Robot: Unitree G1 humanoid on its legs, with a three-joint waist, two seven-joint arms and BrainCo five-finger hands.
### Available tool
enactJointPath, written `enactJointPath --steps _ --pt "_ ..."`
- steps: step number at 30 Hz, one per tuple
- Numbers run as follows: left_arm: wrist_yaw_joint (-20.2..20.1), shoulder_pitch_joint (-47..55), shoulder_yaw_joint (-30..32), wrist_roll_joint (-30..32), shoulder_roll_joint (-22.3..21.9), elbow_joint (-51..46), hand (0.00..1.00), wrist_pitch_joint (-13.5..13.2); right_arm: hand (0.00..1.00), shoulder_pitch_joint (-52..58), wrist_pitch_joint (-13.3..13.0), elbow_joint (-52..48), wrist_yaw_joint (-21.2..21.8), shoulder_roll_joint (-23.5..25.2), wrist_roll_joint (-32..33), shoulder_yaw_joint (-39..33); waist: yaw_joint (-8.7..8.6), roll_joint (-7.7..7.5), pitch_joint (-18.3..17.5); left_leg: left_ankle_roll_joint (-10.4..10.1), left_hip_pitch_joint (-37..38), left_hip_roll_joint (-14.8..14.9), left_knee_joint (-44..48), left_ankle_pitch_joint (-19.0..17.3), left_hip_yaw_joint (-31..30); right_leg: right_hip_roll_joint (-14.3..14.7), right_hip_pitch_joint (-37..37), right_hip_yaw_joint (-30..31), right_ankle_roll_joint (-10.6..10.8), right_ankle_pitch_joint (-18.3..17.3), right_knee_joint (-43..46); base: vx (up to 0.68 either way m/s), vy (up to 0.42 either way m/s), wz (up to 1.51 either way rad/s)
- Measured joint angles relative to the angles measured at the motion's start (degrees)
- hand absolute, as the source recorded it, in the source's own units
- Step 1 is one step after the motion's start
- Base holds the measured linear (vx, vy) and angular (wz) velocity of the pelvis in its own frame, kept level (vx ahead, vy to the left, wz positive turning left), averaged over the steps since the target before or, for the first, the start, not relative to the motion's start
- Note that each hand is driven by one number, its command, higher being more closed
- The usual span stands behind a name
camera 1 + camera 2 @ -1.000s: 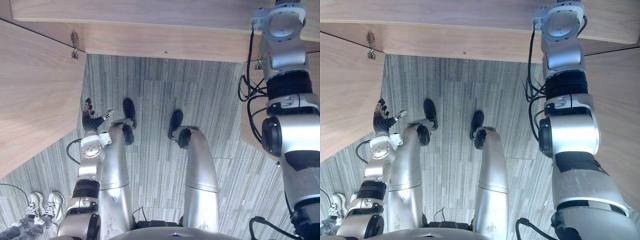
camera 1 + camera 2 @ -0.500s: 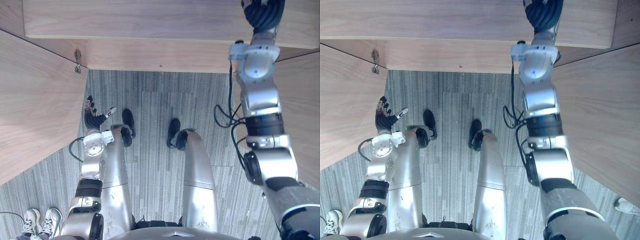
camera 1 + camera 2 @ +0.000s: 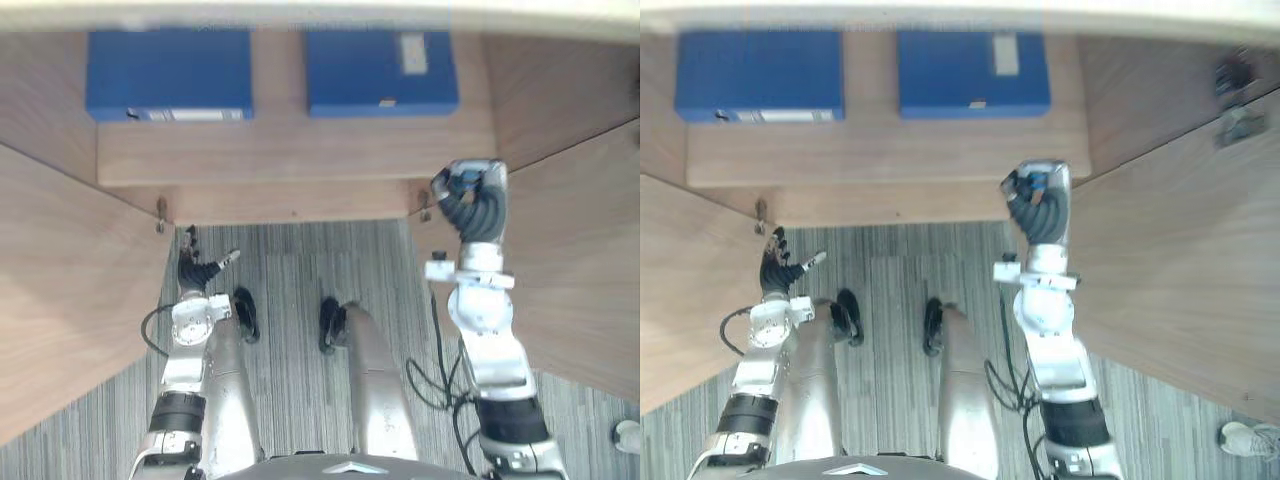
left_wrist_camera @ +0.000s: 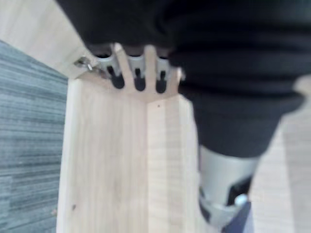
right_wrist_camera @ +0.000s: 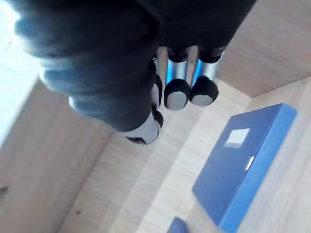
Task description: Walk over to the cabinet, pick up the folder, carry it to the office cabinet, place the folder inside the office cabinet, then close the office cabinet door
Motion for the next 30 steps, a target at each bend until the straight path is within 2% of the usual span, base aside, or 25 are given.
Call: enactJointPath --steps 2,5,8,9,13,15,19,24,30 --pt "-0.52 2.83 -0.41 1.66 -0.77 0.51 0.0 -0.01 1.0 6.15 -1.77 -0.73 2.16 2.92 0.0 2.8 -0.09 -0.06 -1.94 -0.07 5.65 -0.03 -3.55 -0.12 1.36 0.15 5.57 0.08 0.48 1.06 -4.86 0.18 0.05 -0.15" --pt "-1.2 5.08 -2.07 2.16 -0.95 2.81 0.0 -0.1 1.0 11.57 -2.88 -0.16 4.65 5.02 -0.06 6.0 -0.2 -0.07 -3.57 -0.1 11.76 -0.05 -7.84 -0.12 2.79 0.69 11.69 0.43 0.9 2.52 -10.65 0.16 0.064 -0.16" --pt "-1.47 7.03 -3.55 4.42 -0.98 7.07 0.0 -0.19 1.0 15.34 -3.36 5.94 6.82 6.01 -2.4 7.67 -0.84 -0.28 -6.61 -0.32 17.34 -0.35 -12.37 0.2 4.78 0.93 16.57 1.35 1.28 4.11 -16.28 0.13 0.062 -0.2" --pt "-1.64 7.65 -4.4 5.3 -0.61 9.1 0.0 -0.23 0.0 15.7 -3.29 10.1 7.58 6.06 -3.5 7.64 -1.06 -0.35 -7.44 -0.48 19.8 -0.7 -14.62 0.79 5.57 0.93 18.82 1.66 1.51 5.07 -18.75 0.13 0.042 -0.2" --pt "-2.38 8.36 -5.95 6.52 0.09 14.73 0.0 -0.34 0.0 15.39 -2.83 23.94 8.63 6.59 -5.87 7.07 -1.49 -0.59 -9.03 -0.79 26.28 -3.26 -24.91 5.0 7.35 0.75 24.43 2.78 1.82 9.63 -28.62 0.09 -0.003 -0.12" --pt "-2.55 8.5 -5.93 6.98 0.53 17.52 0.0 -0.44 0.0 14.52 -2.22 32.74 8.67 7.56 -6.79 5.75 -2.24 -0.09 -9.63 -1.26 29.62 -4.46 -30.85 8.07 7.68 0.87 28.5 2.7 1.93 13.23 -35.48 0.09 -0.013 -0.04" --pt "-3.29 8.82 -5.77 8.61 1.99 20.52 0.0 -0.77 0.0 13.16 -1.22 44.02 8.56 7.71 -6.79 2.81 -2.47 0.25 -10.33 -1.53 35.3 -6.34 -39.11 12.21 8.34 0.8 34.16 2.81 2.13 17.74 -43.93 0.03 -0.007 -0.03" --pt "-4.03 9.69 -5.73 8.76 2.05 26.22 0.0 -1.0 0.0 11.61 -1.05 55.28 7.77 7.79 -6.11 -1.18 -2.58 1.03 -13.38 -1.21 40.13 -8.64 -47.69 16.78 8.63 0.18 37.28 2.84 2.11 20.5 -49.09 -0.05 0.0 0.01" --pt "-4.71 10.57 -5.27 9.86 2.08 31.0 0.0 -0.94 0.0 10.89 0.32 65.67 7.38 9.94 -1.12 -5.91 -2.5 1.1 -14.74 -1.72 45.25 -11.1 -58.55 21.94 6.83 -0.07 38.83 2.61 1.95 20.84 -51.67 -0.09 0.028 0.02"
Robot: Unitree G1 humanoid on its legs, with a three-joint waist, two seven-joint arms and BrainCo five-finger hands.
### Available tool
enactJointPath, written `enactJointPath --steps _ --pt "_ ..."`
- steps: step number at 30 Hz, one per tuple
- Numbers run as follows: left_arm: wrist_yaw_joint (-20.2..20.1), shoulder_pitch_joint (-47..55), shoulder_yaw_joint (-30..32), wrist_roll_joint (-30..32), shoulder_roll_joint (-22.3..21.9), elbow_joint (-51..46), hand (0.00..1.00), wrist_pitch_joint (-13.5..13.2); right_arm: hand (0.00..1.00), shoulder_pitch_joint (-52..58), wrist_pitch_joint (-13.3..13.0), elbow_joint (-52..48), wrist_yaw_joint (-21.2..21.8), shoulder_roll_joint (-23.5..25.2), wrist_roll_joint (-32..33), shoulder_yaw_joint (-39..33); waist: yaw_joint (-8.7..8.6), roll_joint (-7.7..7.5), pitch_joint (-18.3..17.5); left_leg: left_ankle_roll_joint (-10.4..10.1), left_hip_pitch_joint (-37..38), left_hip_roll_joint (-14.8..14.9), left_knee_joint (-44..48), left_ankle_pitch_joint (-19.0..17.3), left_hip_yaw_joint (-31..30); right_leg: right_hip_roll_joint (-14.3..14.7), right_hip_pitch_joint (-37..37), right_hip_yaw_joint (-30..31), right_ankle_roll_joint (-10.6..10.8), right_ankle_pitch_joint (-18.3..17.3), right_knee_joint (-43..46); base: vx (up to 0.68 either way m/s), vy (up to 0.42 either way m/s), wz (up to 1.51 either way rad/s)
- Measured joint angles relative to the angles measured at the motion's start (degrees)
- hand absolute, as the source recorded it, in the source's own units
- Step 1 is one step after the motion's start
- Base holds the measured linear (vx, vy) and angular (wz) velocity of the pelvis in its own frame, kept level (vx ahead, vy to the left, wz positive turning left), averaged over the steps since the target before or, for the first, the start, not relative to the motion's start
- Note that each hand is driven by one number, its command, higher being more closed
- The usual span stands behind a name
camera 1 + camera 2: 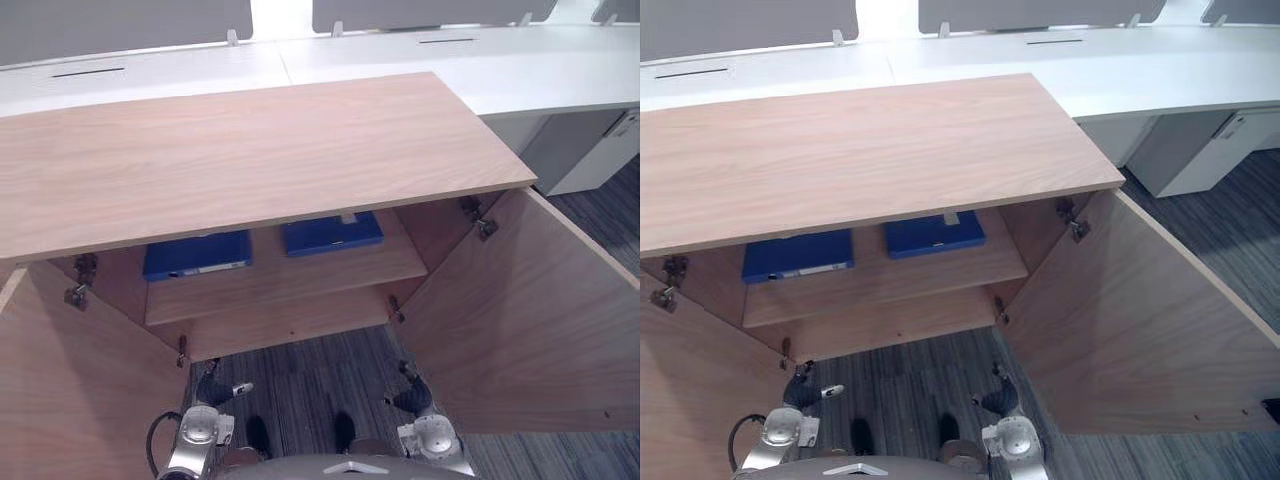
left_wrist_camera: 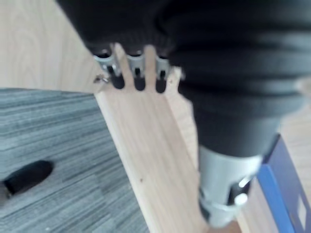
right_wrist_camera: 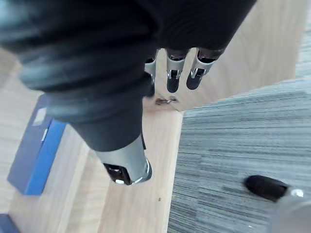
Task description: Walk over to the cabinet, pick up the folder, carry it to the office cabinet, place the folder inside the office cabinet, then close the office cabinet door
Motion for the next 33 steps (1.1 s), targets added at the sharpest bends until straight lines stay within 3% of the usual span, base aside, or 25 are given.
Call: enactJointPath --steps 6,16,20,23,33 --pt "-0.11 0.29 0.09 0.1 -0.03 3.37 0.0 0.39 0.0 0.46 1.93 3.14 -0.87 1.59 1.89 -2.72 -0.25 -0.42 -0.9 0.43 1.31 -0.66 -0.04 -0.31 0.06 -0.46 1.64 0.38 0.01 0.0 -1.11 -0.02 0.042 -0.04" --pt "-0.17 1.31 -0.45 1.11 -0.07 5.48 0.0 0.92 0.0 0.54 2.03 5.07 -2.07 3.13 3.91 -8.06 -0.48 -0.62 -1.48 1.07 4.0 -1.5 -0.03 -1.58 1.33 -0.91 3.46 2.66 0.75 0.38 -1.04 0.04 0.023 -0.08" --pt "-0.18 1.38 -0.48 1.12 -0.09 5.29 0.0 0.96 0.0 4.18 2.07 -4.24 -3.28 4.65 5.91 -13.3 -0.89 -0.5 -1.56 0.69 5.22 -1.37 -0.01 -2.86 3.82 -0.56 3.25 5.28 0.78 0.48 -1.04 0.04 0.001 -0.32" --pt "-0.18 1.36 -0.46 1.13 0.08 4.94 0.0 0.99 0.0 6.19 1.86 -10.99 -5.45 4.89 9.57 -19.63 -2.44 -0.56 -1.6 0.65 5.71 -1.4 0.02 -3.63 4.71 -0.47 3.2 6.06 0.59 0.13 -0.88 0.05 0.001 -0.21" --pt "-0.42 1.86 -0.2 1.16 0.1 0.24 0.0 1.44 0.0 7.8 1.68 -23.53 -10.76 6.41 14.25 -34.46 -4.55 0.13 -2.0 -0.2 8.58 -0.91 0.36 -6.31 10.41 0.82 2.95 11.42 0.37 0.06 -0.34 0.05 -0.013 -0.3"
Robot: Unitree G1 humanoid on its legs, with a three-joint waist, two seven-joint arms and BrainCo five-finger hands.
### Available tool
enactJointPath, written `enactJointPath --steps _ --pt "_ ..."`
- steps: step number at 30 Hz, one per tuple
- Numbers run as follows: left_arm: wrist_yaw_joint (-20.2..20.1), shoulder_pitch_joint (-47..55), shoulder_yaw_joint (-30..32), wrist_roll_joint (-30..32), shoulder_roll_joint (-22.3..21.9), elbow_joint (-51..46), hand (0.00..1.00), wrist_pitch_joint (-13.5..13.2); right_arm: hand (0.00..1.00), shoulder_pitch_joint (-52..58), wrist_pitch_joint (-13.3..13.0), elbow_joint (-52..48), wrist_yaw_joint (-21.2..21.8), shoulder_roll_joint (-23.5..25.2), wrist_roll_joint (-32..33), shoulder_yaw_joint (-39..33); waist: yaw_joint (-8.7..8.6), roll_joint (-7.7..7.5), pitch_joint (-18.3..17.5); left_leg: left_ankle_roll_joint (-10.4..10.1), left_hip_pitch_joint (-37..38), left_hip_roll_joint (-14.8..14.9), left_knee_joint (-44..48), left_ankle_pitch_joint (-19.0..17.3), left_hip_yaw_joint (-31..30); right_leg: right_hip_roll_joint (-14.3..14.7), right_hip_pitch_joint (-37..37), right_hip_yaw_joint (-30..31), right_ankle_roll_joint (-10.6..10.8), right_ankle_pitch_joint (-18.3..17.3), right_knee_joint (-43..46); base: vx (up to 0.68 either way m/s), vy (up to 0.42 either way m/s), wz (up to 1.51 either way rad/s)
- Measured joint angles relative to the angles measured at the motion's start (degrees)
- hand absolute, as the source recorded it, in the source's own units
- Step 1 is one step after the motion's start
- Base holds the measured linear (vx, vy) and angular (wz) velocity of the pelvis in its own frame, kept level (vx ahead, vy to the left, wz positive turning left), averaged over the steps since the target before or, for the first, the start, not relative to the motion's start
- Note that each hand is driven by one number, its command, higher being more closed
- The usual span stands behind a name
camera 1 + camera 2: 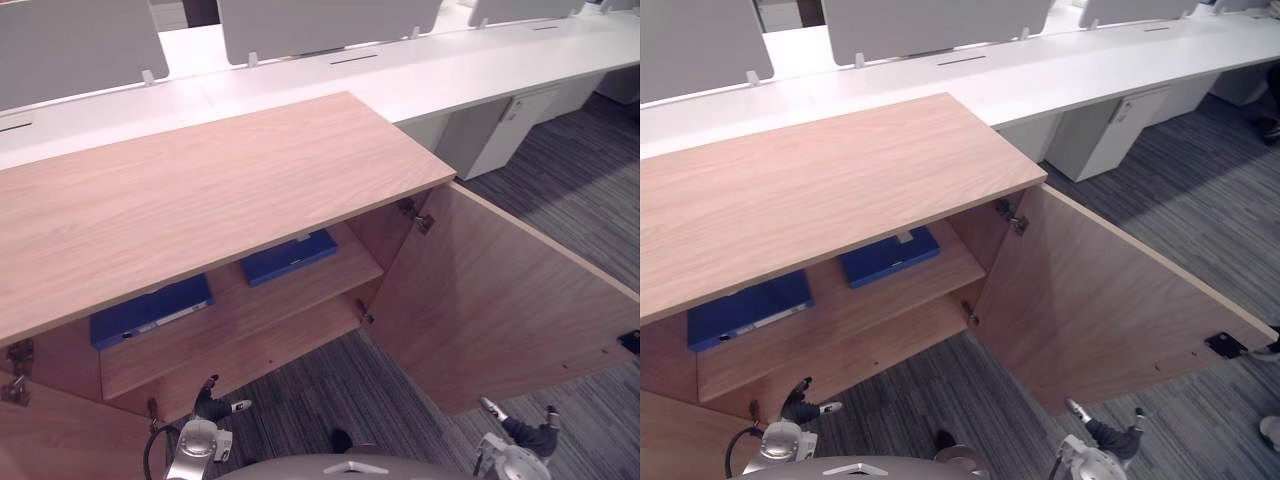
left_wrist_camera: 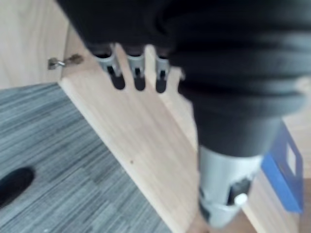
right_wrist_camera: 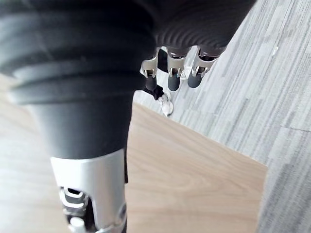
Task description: Walk over to the cabinet, pick up the folder, carry it to the office cabinet, place the folder inside the office cabinet, then close the office cabinet door
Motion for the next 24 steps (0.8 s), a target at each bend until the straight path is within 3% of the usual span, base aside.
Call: enactJointPath --steps 11,20,24 --pt "-1.06 -0.11 0.78 0.0 0.04 0.02 0.0 0.0 0.0 -7.44 0.04 -1.37 -0.72 -7.4 0.94 -9.0 -1.97 2.03 -0.57 -0.24 0.37 -0.04 0.05 -1.58 3.4 0.39 -1.74 2.51 -0.47 -0.38 0.91 0.01 -0.036 -0.18" --pt "-2.45 -0.02 -1.51 -0.01 0.87 0.23 0.0 -0.1 0.0 -13.11 -0.5 6.18 -0.28 -17.0 11.63 -13.59 -2.69 4.63 0.3 -0.04 -0.29 -0.04 3.46 -3.62 3.17 -0.26 -1.63 2.22 -0.17 -1.62 1.9 -0.01 -0.053 0.0" --pt "-3.03 0.05 -2.33 -0.04 1.13 0.64 0.0 -0.13 0.0 -14.47 -0.94 10.01 1.44 -21.16 14.23 -13.65 -3.25 4.74 0.24 0.19 -0.91 -0.04 3.47 -3.46 2.46 -0.36 -1.66 1.39 0.15 -1.47 0.91 -0.03 -0.062 0.08"
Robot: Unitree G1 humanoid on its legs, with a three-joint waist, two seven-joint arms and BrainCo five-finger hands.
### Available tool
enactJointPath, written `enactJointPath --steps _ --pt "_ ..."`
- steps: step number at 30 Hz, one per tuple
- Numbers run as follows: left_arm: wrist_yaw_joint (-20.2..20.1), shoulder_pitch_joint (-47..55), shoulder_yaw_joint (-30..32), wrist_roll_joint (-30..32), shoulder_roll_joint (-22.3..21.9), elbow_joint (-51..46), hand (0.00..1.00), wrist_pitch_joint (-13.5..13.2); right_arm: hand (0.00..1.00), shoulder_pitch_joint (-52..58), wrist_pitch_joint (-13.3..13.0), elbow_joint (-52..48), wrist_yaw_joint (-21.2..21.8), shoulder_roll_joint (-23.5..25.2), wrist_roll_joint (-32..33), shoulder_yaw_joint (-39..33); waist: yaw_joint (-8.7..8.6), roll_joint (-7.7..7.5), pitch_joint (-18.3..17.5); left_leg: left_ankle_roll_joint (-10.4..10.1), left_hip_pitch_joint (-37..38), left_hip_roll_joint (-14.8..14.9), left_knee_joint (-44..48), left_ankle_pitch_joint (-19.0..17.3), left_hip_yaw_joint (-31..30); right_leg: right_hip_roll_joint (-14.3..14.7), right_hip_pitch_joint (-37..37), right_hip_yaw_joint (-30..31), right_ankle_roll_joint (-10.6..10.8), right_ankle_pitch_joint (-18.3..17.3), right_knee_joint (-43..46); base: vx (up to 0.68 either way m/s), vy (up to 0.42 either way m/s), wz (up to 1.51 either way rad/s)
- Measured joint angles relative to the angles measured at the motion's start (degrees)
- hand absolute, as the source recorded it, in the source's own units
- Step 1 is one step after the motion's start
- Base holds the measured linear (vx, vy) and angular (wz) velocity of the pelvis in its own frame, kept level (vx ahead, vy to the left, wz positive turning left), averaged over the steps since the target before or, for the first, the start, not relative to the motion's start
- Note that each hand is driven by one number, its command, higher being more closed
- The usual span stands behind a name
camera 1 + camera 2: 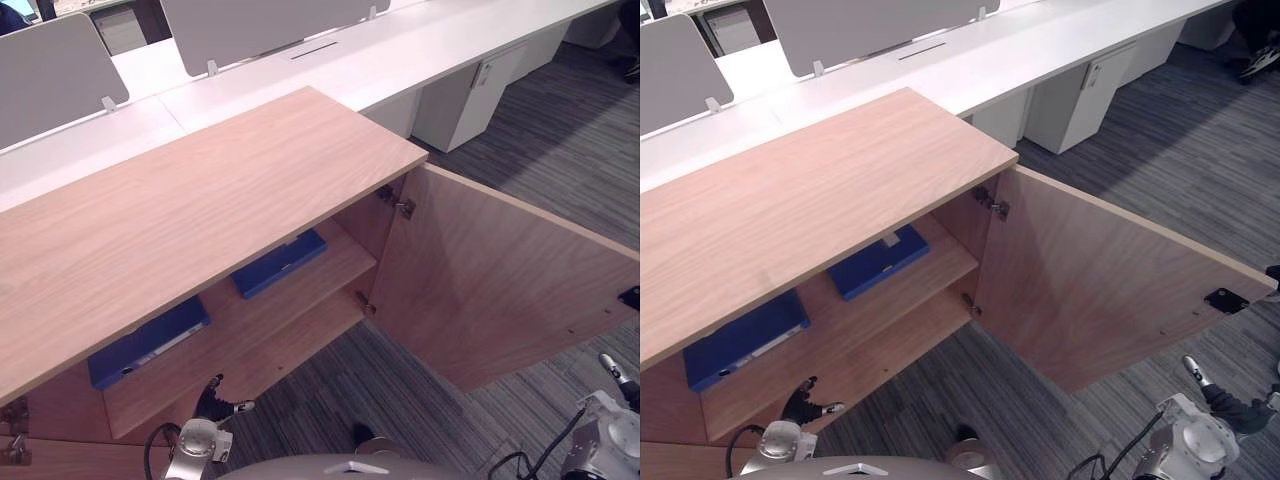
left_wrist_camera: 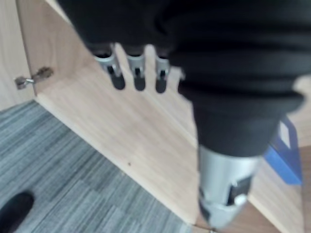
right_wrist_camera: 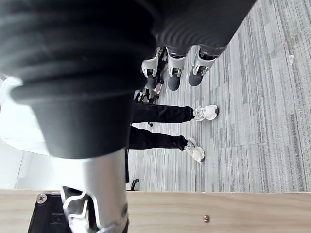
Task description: Walk over to the cabinet, pick up the folder, carry it to the office cabinet, place the folder inside the office cabinet, then close the office cabinet door
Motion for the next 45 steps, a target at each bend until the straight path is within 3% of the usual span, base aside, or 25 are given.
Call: enactJointPath --steps 10,18,27,38,43,45 --pt "-0.69 -0.04 -1.47 -0.02 0.05 0.19 0.0 -0.49 0.0 -3.99 -0.02 8.14 3.79 -8.33 3.16 1.37 -0.7 1.13 1.27 0.12 -0.09 -0.67 -0.01 0.08 -2.01 -0.96 1.49 -1.83 0.74 0.48 -1.81 -0.02 -0.042 0.08" --pt "-0.86 -0.09 -2.58 0.0 0.21 0.62 0.0 -1.2 0.0 -5.99 0.0 12.86 7.46 -15.88 2.34 9.44 -1.26 1.98 2.18 0.31 -0.69 -0.96 -0.01 0.2 -2.97 -1.44 1.72 -2.98 1.22 0.78 -2.61 -0.04 -0.044 0.06" --pt "-1.84 -0.7 -3.65 0.0 0.74 0.51 0.0 -2.03 0.0 -8.31 0.01 14.57 9.93 -19.66 1.5 16.8 -1.7 2.57 4.96 0.64 -1.78 -1.04 0.02 0.44 -3.0 -1.55 0.71 -3.12 1.75 1.19 -2.47 -0.04 -0.049 0.0" --pt "-2.04 -1.62 -3.68 1.25 1.25 -0.54 0.0 -2.53 0.0 -5.75 0.01 12.31 9.95 -19.67 -2.65 20.95 -2.2 2.54 5.0 0.68 -2.01 -1.01 0.86 0.47 -3.39 -1.7 0.73 -3.19 1.77 1.61 -2.42 -0.06 -0.05 -0.01" --pt "-2.07 -1.52 -3.44 2.32 1.29 -0.59 0.0 -2.53 0.0 -1.25 0.01 4.07 9.53 -14.99 -4.51 20.51 -2.34 2.2 5.17 0.88 -2.0 -0.91 0.7 0.93 -3.39 -1.65 0.8 -3.34 1.43 1.9 -3.46 -0.08 -0.058 -0.03" --pt "-2.07 -1.29 -3.35 2.33 1.57 -0.59 0.0 -2.52 0.0 1.21 0.0 -0.1 9.31 -11.26 -4.93 20.45 -2.53 1.4 5.12 1.13 -1.99 -0.79 0.26 1.42 -3.4 -1.47 0.82 -3.52 1.73 2.72 -4.11 -0.06 -0.064 -0.05"
